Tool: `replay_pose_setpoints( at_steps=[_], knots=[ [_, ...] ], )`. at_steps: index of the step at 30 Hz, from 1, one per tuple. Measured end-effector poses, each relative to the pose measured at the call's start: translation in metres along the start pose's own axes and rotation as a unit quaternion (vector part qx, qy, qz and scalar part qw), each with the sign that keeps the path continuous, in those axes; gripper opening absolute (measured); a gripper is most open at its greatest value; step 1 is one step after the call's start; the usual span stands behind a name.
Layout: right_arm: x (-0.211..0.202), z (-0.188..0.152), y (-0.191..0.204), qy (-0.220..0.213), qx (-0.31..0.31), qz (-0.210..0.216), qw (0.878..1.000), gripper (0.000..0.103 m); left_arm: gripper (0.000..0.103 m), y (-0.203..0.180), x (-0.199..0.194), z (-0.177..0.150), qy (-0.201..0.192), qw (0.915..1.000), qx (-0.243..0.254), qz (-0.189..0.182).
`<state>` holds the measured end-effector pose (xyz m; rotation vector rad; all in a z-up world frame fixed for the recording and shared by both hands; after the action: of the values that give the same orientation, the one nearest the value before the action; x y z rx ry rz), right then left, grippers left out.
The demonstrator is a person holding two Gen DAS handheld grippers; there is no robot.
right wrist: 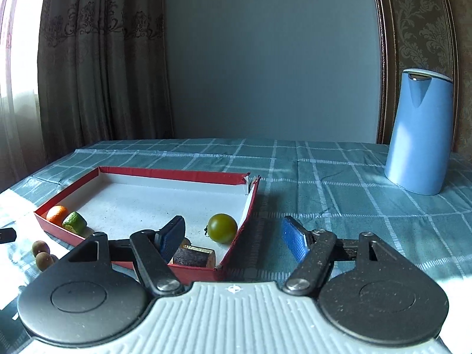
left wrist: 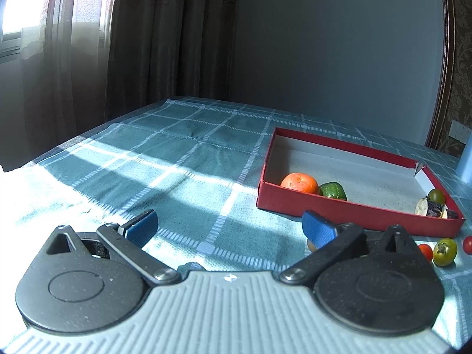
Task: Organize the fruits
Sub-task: 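Carry the yellow-green tomato into the red box and open the right gripper, then grasp the second yellow-green tomato with the left gripper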
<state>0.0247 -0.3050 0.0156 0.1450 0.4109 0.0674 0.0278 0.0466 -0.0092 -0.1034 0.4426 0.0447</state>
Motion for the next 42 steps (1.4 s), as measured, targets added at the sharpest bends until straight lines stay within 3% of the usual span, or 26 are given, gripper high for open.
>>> replay_pose_setpoints(
  at_steps=[4, 9, 12, 17, 19, 23, 25, 30, 33, 42],
  knots=[
    [-0.021, -0.024, -0.019, 0.006, 0.048, 0.013, 0.999, 0.076, 0.103, -0.025, -0.014, 0.003, -0.031, 0.9987, 0.037, -0.015],
    [-0.034, -0.04, -0.036, 0.007, 0.099, 0.028, 0.995, 0.076, 0.103, -0.08, -0.032, 0.005, -0.038, 0.9932, 0.069, -0.085],
    [-0.04, -0.041, -0.044, -0.008, 0.12, 0.032, 0.992, 0.077, 0.103, -0.125, -0.042, 0.005, -0.057, 0.9831, 0.123, -0.123],
    [-0.039, -0.045, -0.055, -0.005, 0.155, 0.043, 0.987, 0.077, 0.103, -0.189, -0.045, -0.013, -0.074, 0.9578, 0.23, -0.155],
    [-0.039, -0.045, -0.055, -0.004, 0.159, 0.05, 0.986, 0.077, 0.097, -0.205, -0.037, -0.023, -0.068, 0.95, 0.26, -0.16],
    [-0.039, -0.046, -0.052, -0.003, 0.153, 0.054, 0.987, 0.077, 0.072, -0.221, -0.023, -0.036, -0.039, 0.9425, 0.285, -0.169],
    [-0.039, -0.046, -0.052, -0.004, 0.152, 0.053, 0.987, 0.084, 0.067, -0.224, -0.022, -0.039, -0.031, 0.938, 0.292, -0.185],
    [-0.04, -0.046, -0.054, -0.01, 0.158, 0.055, 0.986, 0.085, 0.053, -0.227, -0.021, -0.044, -0.019, 0.9308, 0.301, -0.207],
    [-0.04, -0.046, -0.054, -0.009, 0.158, 0.054, 0.986, 0.085, 0.034, -0.23, -0.015, -0.046, 0.001, 0.9289, 0.305, -0.21],
    [-0.041, -0.045, -0.053, -0.012, 0.153, 0.049, 0.987, 0.089, 0.032, -0.235, -0.012, -0.054, 0.03, 0.9207, 0.319, -0.223]
  ],
)
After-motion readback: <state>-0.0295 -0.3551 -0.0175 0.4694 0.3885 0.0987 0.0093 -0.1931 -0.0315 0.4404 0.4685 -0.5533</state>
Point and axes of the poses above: each gripper's, at about its wrist camera, not at the fingertips, and x roughly the way its jaws point, y to its left, z to its top, the point moved 5 cm from there along x, roughly the way its jaws point
